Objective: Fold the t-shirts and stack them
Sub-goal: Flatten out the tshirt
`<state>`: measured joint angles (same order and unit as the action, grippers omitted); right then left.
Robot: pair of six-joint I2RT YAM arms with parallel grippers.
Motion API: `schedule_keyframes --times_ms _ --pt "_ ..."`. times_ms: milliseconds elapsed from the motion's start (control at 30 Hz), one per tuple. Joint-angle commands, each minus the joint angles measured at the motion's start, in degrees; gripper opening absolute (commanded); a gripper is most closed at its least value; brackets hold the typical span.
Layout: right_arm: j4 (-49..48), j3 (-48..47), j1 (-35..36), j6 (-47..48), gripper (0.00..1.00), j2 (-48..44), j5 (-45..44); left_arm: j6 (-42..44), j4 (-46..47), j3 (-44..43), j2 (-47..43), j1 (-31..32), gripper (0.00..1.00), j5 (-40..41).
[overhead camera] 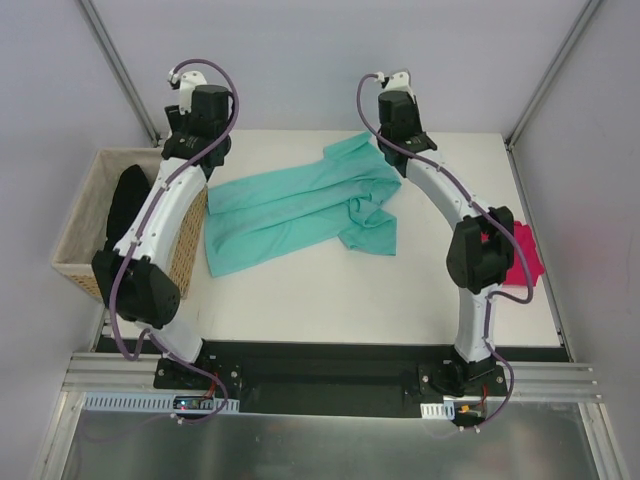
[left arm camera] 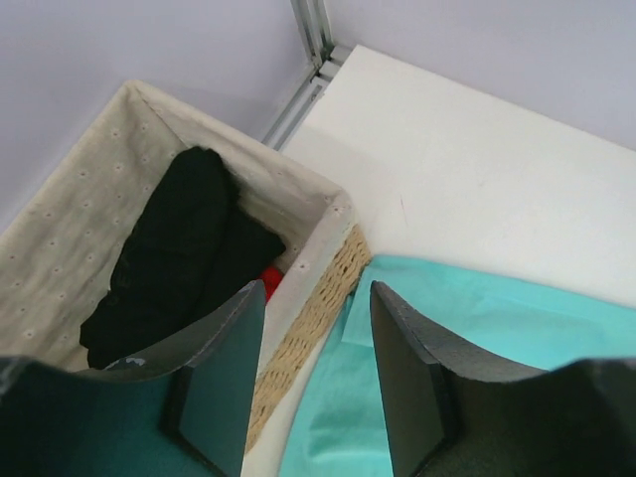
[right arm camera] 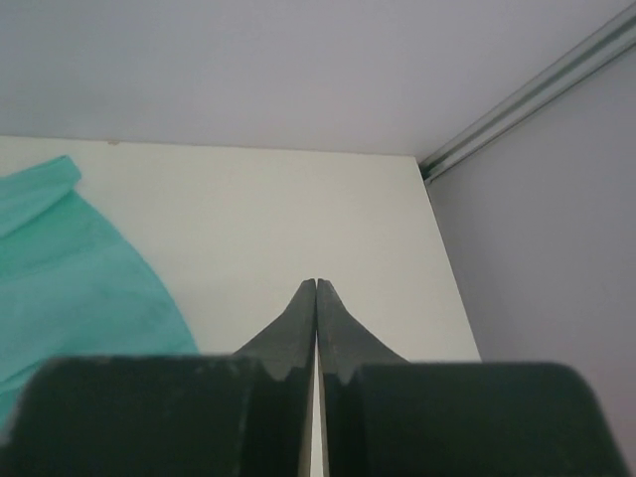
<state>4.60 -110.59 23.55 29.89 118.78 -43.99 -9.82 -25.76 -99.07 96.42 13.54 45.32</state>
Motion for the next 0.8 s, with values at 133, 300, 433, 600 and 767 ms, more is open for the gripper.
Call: schedule_keyframes --times_ms 133,300,433,600,767 --pt "13.49 12.58 0.88 -20.27 0.01 -11.99 -0.58 -2.39 -1.75 6.07 -12.83 0.87 0.41 -4.27" --pt "24.29 13.82 1.06 -29.61 0.01 -11.55 1.62 -2.74 -2.10 9.59 -17.67 0.96 0.39 -5.33" --pt "27.30 18.11 1.50 -36.21 0.01 -13.22 4.07 -2.57 -2.63 11.96 -19.78 0.96 0.40 -5.33" --pt "30.11 25.58 3.51 -43.77 0.01 -16.12 5.84 -3.27 -3.59 12.58 -21.10 0.96 0.39 -5.94" --pt "30.90 31.04 6.42 -47.29 0.01 -17.79 7.95 -3.80 -4.12 12.06 -21.01 1.05 0.40 -6.65"
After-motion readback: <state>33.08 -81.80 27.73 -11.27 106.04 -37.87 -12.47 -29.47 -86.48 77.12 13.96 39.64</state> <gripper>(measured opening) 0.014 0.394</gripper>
